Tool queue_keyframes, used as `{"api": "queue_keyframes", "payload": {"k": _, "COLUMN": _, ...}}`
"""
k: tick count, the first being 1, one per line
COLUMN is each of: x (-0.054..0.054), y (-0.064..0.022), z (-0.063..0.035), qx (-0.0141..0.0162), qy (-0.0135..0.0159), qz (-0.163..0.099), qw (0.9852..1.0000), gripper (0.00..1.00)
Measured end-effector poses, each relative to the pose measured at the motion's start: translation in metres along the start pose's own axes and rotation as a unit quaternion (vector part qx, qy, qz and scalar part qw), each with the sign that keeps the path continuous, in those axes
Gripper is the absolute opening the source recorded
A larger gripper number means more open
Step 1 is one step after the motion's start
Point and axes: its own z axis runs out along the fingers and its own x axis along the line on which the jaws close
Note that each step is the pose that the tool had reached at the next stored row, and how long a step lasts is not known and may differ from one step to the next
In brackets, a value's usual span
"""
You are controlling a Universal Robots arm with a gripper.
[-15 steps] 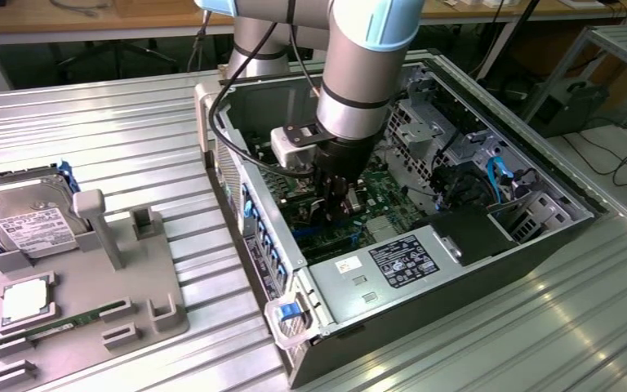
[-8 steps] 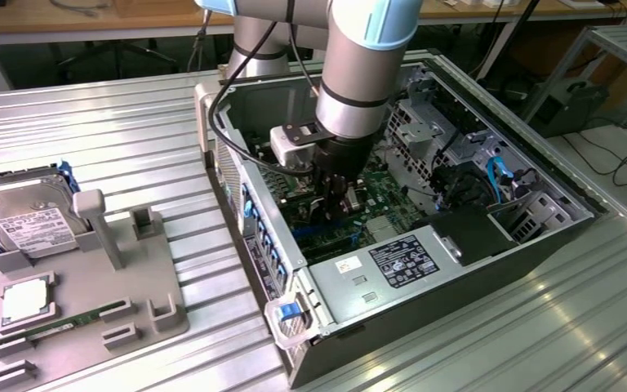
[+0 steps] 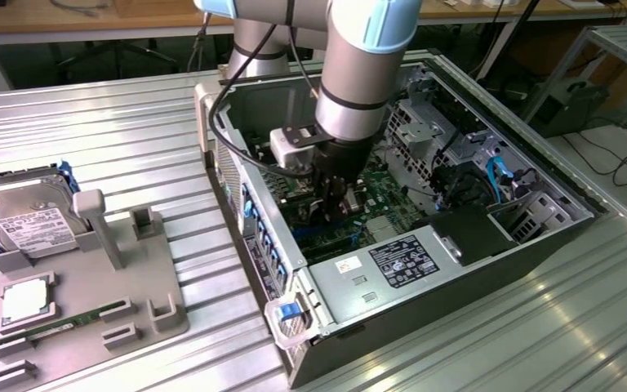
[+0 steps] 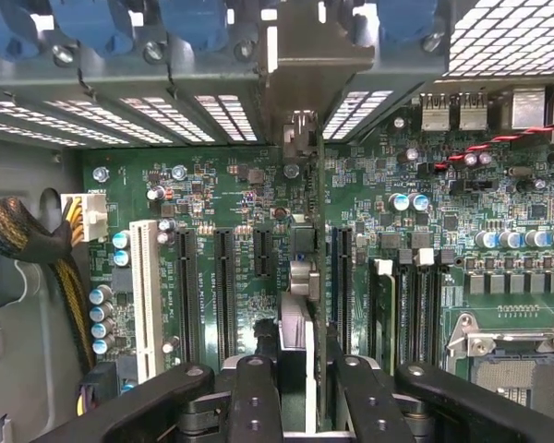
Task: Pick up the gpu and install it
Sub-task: 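Insert the gpu into the slot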
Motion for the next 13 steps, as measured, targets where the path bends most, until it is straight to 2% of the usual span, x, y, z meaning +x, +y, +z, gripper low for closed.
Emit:
{"api": "queue_keyframes", "payload": {"k": 4, "x": 0.0000, "y": 0.0000, "z": 0.0034, "qx": -0.0001, "qy": 0.0002, "qz": 0.000, "qw": 1.0000, "gripper": 0.28}}
{"api": "queue_keyframes", "payload": {"k": 5, "x": -0.0004, "y": -0.0001, "z": 0.0047, "qx": 0.0005, "qy": -0.0009, "qz": 0.000, "qw": 1.0000, "gripper": 0.28}}
{"api": "queue_keyframes", "payload": {"k": 13, "x": -0.0002, "y": 0.0000, "z": 0.0056, "qx": 0.0001, "qy": -0.0001, "qz": 0.000, "qw": 1.0000, "gripper": 0.28}}
